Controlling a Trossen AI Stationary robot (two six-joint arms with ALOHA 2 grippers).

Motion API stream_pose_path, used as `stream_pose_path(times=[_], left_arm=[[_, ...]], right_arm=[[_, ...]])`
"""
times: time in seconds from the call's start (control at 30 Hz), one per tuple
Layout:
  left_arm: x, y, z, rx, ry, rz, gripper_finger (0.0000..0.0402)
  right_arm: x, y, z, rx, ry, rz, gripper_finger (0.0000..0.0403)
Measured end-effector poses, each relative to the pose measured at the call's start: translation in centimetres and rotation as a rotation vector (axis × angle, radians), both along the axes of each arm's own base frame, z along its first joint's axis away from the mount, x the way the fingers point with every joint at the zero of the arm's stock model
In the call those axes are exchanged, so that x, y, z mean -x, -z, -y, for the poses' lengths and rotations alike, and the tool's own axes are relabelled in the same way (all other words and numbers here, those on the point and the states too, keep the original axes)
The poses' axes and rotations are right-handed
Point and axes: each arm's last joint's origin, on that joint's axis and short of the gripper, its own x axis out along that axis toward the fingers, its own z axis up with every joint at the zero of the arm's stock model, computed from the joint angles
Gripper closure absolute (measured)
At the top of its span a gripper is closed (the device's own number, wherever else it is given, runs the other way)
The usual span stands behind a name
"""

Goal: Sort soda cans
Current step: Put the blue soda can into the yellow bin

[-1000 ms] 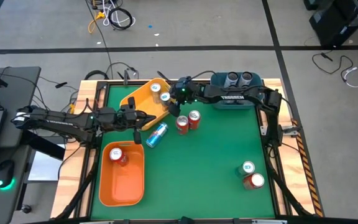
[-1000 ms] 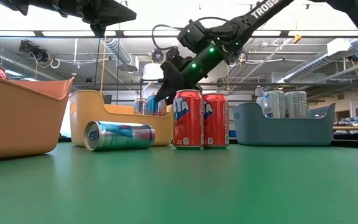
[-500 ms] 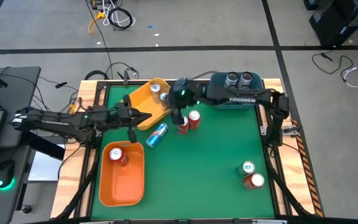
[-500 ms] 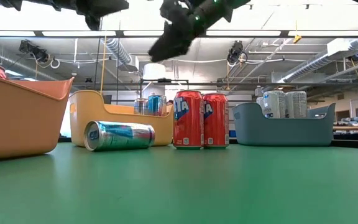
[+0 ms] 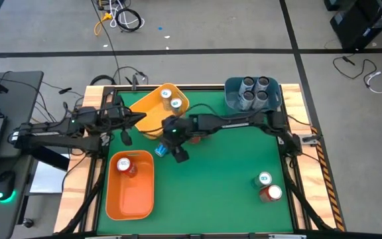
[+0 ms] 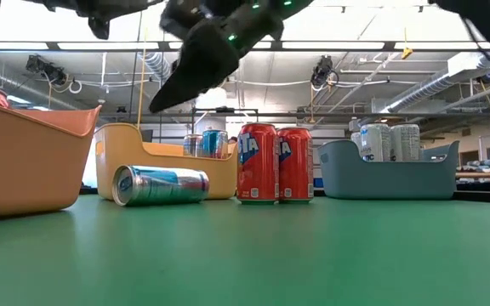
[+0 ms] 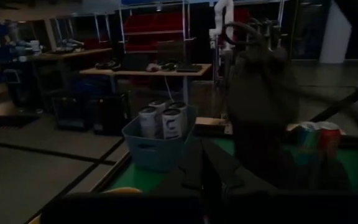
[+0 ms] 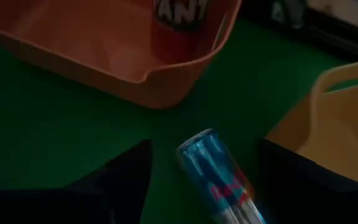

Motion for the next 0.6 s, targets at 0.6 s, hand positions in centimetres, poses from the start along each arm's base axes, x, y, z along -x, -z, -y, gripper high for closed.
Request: stream_pose_path(times=[0.6], left_arm=[[0.2,0.6,-0.3,0.004,-0.018,-0.061,0.0401]], right_arm=[[-4.0,6.2,-0.2,0.138,-0.124,-0.358,0.0135]])
